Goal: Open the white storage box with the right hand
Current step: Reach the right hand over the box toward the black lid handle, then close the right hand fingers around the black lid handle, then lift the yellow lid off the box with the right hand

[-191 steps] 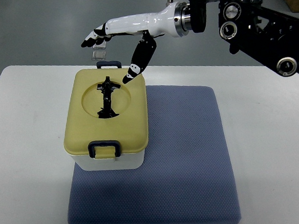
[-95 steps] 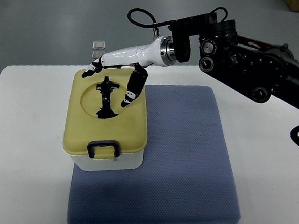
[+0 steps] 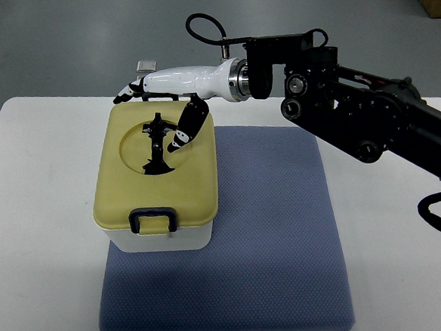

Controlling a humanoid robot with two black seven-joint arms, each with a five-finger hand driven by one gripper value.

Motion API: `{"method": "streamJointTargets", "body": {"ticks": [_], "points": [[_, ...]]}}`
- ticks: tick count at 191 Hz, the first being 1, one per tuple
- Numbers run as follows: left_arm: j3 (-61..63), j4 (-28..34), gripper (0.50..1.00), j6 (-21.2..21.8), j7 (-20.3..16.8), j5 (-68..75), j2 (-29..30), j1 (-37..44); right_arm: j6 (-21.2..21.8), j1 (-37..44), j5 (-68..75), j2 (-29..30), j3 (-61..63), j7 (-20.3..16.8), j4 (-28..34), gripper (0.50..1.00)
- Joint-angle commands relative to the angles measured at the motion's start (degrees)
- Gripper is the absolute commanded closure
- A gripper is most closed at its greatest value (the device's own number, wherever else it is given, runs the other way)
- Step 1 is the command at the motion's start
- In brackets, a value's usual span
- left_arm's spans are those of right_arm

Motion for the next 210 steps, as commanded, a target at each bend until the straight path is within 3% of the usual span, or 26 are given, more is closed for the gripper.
{"method": "streamJointTargets", "body": {"ticks": [1,19,28,46,84,159,210], "points": [[0.01,0.02,0.500,0.00,0.00,0.04,0.00,0.01,-0.56,-0.06,-0.01,-0.03,-0.23,-0.01,0.00,0.601],[0.01,0.02,0.500,0.00,0.00,0.04,0.00,0.01,-0.65,-0.06,-0.01,0.06,-0.23,0.08,0.00,0.646],[0.01,0.02,0.500,0.00,0.00,0.04,0.00,0.01,-0.74,-0.14,-0.01,0.06,-0.23,0.16,0.00,0.703],[0.01,0.02,0.500,0.00,0.00,-0.05,0.00,0.01,-0.74,-0.14,-0.01,0.06,-0.23,0.25,0.00,0.765],[0.01,0.02,0.500,0.00,0.00,-0.05,0.00,0.01,-0.74,0.03,0.08,0.23,-0.14,0.17,0.09,1.000],[0.01,-0.07,0.500,0.00,0.00,0.04,0.00,0.01,-0.74,3.02,1.05,-0.29,1.00,-0.80,0.61,1.000],[0.01,0.02,0.500,0.00,0.00,-0.05,0.00,0.01,9.39,6.71,1.66,-4.68,11.28,-0.54,1.84,1.000]]}}
